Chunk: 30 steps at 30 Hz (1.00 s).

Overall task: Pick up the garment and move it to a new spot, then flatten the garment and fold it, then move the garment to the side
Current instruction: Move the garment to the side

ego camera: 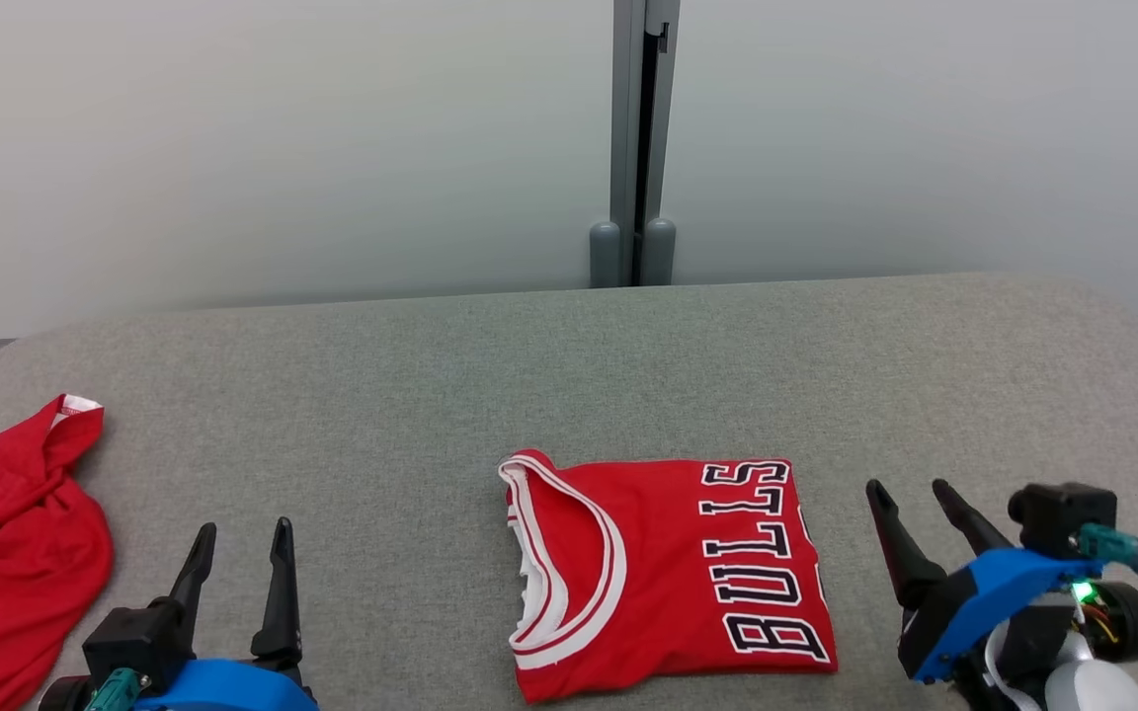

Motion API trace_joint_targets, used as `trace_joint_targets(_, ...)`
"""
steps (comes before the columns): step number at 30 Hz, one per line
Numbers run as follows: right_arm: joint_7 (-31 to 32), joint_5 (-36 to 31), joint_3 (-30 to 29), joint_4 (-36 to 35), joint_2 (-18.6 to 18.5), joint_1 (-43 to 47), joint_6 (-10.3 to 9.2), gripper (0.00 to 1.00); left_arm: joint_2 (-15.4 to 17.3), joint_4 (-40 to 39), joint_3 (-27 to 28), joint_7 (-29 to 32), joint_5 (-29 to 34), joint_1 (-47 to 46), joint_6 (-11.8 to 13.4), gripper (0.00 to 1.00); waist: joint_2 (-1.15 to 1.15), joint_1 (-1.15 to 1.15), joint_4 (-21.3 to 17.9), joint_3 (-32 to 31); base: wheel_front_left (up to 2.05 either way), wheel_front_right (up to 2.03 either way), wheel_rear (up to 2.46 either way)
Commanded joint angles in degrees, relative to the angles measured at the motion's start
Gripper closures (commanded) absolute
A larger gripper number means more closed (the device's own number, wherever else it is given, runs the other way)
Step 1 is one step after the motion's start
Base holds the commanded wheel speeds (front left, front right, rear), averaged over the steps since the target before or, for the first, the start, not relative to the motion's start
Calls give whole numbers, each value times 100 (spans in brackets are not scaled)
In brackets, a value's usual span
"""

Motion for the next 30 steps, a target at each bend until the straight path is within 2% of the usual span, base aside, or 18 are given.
trace_joint_targets(1, 238, 8, 39, 56, -9, -209, 3, 0, 43, -27, -1, -27, 18, -26, 19, 0, 1, 0, 2, 19, 0, 0, 0)
trace_joint_targets(5, 765, -42, 55, 451, -8, -609, 3, 0, 30, -59, -49, -28, 51, -115, -28, 0, 1, 0, 64, 96, 0, 0, 0)
trace_joint_targets(8, 919, 63, 74, 962, -8, -839, 3, 0, 26, -86, -95, -15, 75, -151, -35, 0, 1, 0, 151, 170, 0, 0, 0)
trace_joint_targets(22, 336, 252, 280, 3434, -11, -1701, 3, 0, -14, -202, -213, -17, 169, -464, -84, 0, 1, 0, 540, 569, 0, 0, 0)
trace_joint_targets(27, 445, 213, 546, 4099, 5, -1867, 3, 0, -48, -171, -213, -23, 189, -537, -115, 0, 1, 0, 603, 641, 0, 0, 0)
trace_joint_targets(28, 485, 154, 586, 4203, 12, -1893, 3, 35, -56, -165, -212, -25, 193, -551, -128, 0, 1, 0, 608, 651, 0, 0, 0)
trace_joint_targets(29, 525, 104, 639, 4284, 24, -1909, 3, 59, -64, -156, -209, -26, 193, -563, -139, 0, 1, 0, 611, 659, 0, 0, 0)
trace_joint_targets(30, 551, 41, 685, 4348, 30, -1923, 4, 100, -73, -146, -204, -28, 196, -575, -147, 0, 1, 0, 611, 667, 0, 0, 0)
